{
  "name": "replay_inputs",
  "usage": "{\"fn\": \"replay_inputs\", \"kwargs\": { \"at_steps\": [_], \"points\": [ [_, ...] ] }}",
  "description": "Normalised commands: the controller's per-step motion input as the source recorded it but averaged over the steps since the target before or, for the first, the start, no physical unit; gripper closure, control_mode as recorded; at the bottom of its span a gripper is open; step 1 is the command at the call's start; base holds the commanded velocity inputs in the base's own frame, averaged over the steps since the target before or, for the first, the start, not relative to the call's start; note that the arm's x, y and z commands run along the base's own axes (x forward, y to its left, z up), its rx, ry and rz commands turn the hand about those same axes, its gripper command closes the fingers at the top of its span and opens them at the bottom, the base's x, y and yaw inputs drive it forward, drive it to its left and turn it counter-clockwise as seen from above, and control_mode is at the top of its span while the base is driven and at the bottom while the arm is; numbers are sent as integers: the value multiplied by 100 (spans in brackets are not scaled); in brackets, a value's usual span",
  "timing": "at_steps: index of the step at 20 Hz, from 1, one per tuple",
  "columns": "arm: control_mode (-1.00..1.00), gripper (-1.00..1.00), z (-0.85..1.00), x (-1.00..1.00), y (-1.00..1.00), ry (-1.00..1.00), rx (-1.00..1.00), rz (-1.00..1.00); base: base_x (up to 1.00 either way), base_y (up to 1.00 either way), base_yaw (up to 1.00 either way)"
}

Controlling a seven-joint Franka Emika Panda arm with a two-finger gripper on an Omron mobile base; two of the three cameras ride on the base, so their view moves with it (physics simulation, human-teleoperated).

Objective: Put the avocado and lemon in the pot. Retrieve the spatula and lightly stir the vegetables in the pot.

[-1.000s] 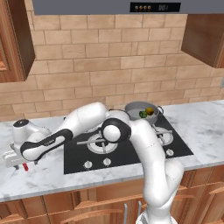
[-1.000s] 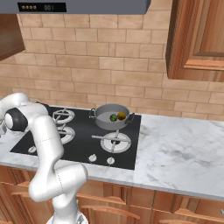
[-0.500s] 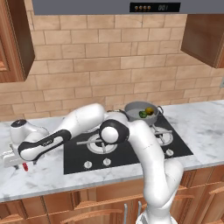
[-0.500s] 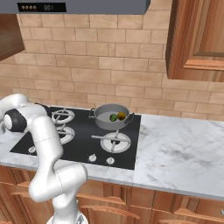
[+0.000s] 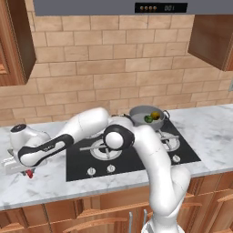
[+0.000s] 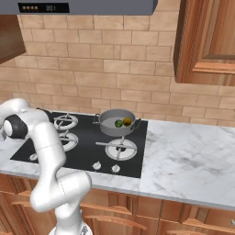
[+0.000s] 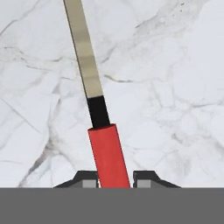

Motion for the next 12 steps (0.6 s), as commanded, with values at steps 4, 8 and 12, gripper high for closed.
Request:
{"fn": "replay_inputs", "kwargs": {
  "at_steps": [4, 8, 12],
  "points": [
    [-100, 100, -27, -51, -42, -2, 0, 0, 0, 0, 0],
    [-100, 100, -16, -44, -43, -5, 1, 0, 0, 0, 0],
    [-100, 100, 22, -22, -54, -16, 1, -2, 0, 0, 0]
  ]
}}
